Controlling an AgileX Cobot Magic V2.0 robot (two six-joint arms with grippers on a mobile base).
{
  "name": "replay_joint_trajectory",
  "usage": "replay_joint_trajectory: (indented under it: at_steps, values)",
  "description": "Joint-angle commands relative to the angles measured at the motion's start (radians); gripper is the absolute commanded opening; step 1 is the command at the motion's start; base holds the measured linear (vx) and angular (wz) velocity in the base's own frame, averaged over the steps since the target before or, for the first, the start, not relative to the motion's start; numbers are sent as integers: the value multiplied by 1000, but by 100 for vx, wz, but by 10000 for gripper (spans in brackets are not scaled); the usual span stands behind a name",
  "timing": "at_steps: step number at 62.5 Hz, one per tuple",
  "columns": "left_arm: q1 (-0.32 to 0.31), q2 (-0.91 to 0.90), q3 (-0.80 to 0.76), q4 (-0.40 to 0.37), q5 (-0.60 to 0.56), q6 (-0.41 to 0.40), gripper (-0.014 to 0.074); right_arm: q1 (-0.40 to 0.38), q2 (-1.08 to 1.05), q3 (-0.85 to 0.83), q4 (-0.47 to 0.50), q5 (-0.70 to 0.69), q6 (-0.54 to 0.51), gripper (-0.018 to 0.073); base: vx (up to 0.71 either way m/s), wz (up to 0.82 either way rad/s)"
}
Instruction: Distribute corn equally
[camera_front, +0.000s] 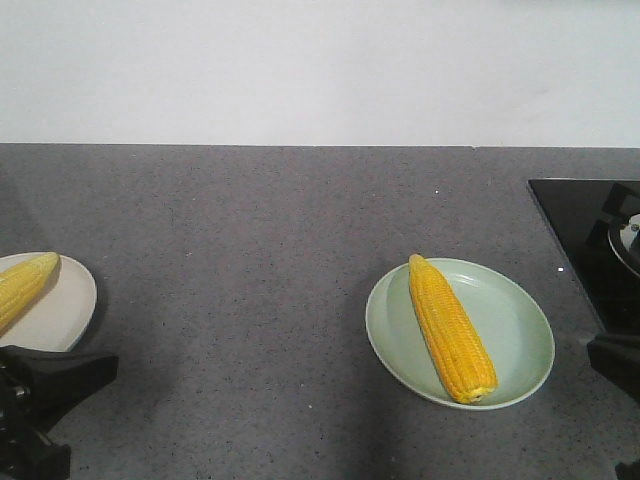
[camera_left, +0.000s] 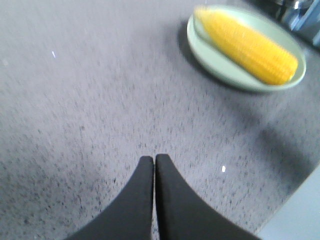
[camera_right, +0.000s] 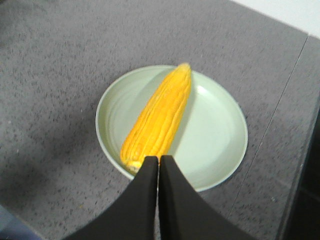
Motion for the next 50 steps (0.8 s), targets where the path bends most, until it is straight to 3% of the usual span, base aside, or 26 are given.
replay_joint_trajectory:
  at_steps: [1,50]
  values:
    - [-1,-63,-18,-73,-39,23,-8,1,-5,4,20,-63,-1,-4,0,0]
    - [-1,-122,-18,-73,-26,23,-8,1,-5,12,20,-22,-1,-4,0,0]
